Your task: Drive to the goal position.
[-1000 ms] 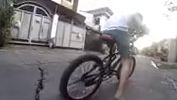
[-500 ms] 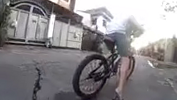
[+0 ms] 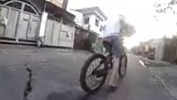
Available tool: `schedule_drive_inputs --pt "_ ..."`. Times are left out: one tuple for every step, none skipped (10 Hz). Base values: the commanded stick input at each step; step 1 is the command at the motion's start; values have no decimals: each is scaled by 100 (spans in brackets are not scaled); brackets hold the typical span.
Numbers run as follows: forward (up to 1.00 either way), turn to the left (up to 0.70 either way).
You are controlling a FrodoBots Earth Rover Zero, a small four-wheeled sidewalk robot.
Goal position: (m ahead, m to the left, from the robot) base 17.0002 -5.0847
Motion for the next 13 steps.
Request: schedule_drive_inputs --pt "100 -38" --pt "100 -38" --pt "100 -38" --pt "100 -38" --pt "100 -38" --pt "100 2" --pt "100 -7" --pt "100 -35" --pt "100 -38" --pt "100 -11" --pt "24 0" --pt "0 0" --pt "-82 2"
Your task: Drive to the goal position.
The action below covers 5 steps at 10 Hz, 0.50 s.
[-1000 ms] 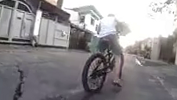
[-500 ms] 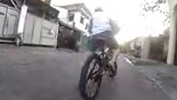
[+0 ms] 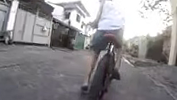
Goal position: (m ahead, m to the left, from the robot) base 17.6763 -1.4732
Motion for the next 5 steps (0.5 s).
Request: schedule_drive_inputs --pt "-100 2" --pt "-56 1" --pt "0 0" --pt "0 0" --pt "0 0"
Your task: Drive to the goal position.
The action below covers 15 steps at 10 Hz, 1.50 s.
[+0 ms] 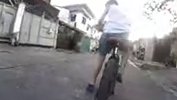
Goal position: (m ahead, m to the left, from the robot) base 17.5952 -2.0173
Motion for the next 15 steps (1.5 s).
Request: schedule_drive_inputs --pt "0 0" --pt "0 0" --pt "0 0" --pt "0 0" --pt "0 0" --pt "0 0" --pt "0 -82" --pt "0 -100" --pt "0 -100" --pt "0 -100" --pt "0 -100" --pt "43 -73" --pt "100 -38" --pt "100 -38" --pt "100 -38"
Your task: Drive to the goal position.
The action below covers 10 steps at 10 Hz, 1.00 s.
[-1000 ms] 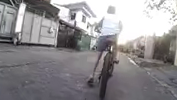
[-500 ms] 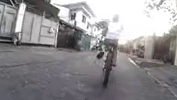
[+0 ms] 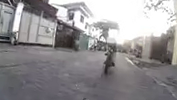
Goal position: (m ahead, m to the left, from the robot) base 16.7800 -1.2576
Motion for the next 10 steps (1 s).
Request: schedule_drive_inputs --pt "100 -38" --pt "100 -38" --pt "100 -38" --pt "100 -38" --pt "100 -38" --pt "100 -38" --pt "100 -38" --pt "100 -38" --pt "100 -38" --pt "100 -38"
